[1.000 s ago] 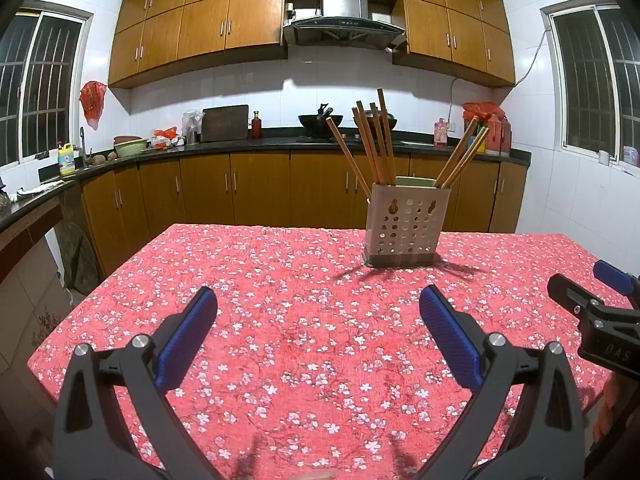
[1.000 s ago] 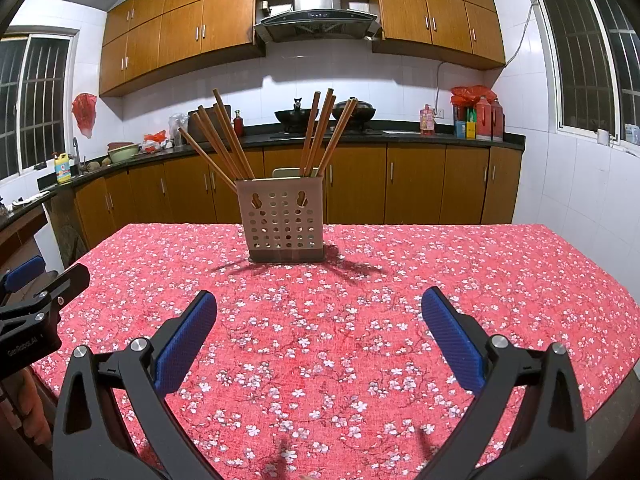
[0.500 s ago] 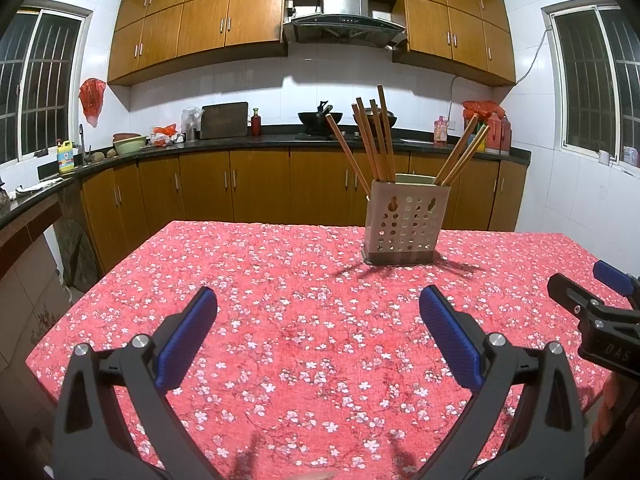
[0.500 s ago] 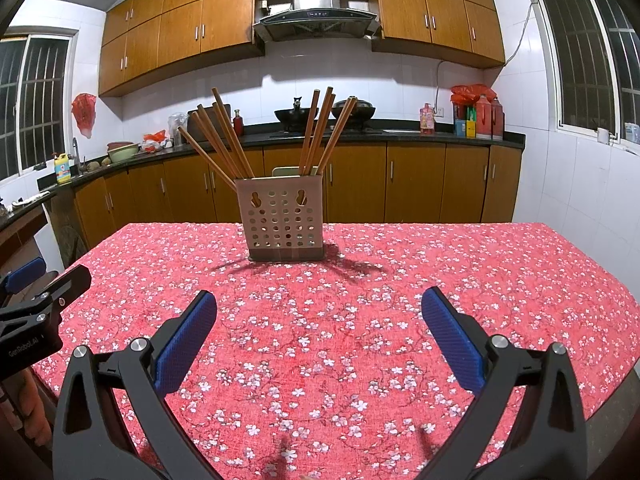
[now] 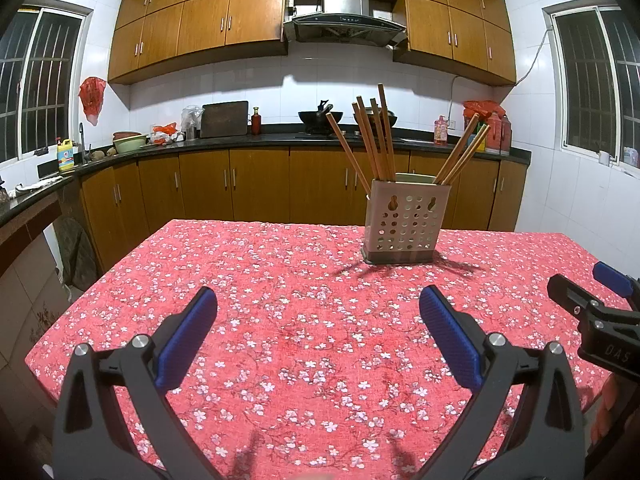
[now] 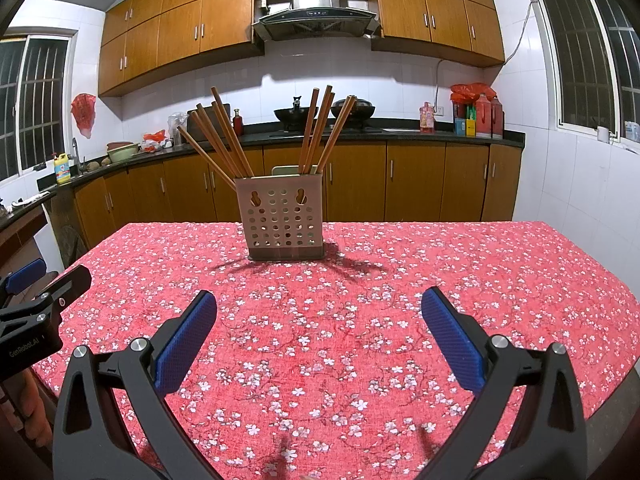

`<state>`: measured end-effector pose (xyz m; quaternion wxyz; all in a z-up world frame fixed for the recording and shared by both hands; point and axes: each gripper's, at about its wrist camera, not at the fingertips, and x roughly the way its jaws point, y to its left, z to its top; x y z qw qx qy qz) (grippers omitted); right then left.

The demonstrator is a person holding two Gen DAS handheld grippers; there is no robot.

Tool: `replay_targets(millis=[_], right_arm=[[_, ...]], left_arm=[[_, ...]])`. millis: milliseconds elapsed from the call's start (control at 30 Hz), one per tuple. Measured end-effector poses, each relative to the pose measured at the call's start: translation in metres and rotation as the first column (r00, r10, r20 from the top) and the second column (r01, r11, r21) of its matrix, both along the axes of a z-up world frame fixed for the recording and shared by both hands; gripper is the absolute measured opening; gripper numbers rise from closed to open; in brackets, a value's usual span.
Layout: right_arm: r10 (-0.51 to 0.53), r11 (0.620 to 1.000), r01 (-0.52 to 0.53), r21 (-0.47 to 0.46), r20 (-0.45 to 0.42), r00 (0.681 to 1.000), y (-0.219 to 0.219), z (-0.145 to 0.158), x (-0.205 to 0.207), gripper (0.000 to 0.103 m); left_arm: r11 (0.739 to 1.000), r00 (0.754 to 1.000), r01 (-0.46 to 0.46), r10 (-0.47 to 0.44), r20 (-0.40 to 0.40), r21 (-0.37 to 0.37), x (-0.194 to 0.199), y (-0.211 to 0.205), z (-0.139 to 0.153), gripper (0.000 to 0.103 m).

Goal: Organize utensils

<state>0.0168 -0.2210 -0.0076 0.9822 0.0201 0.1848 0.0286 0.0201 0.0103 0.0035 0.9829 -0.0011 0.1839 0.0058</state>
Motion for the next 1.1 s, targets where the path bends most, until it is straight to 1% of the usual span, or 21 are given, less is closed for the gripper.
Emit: replay_targets(millis=[800,1100], right_arm=[[0.0,1.0,0.0,0.002,-0.005,1.0,0.0012,-0.0015,0.0001,0.101],[0.0,1.0,0.0,0.002,-0.006,1.0,0.0015,-0.0022,-0.0002,0.101]], left_arm=[[1.0,1.0,-0.016,0.016,0.001,-0.002,0.0,-0.0025,0.0,0.099],[1.0,1.0,-0.011,0.011,-0.012,-0.016,-0.0005,-0.0025,0.0005,0.099]])
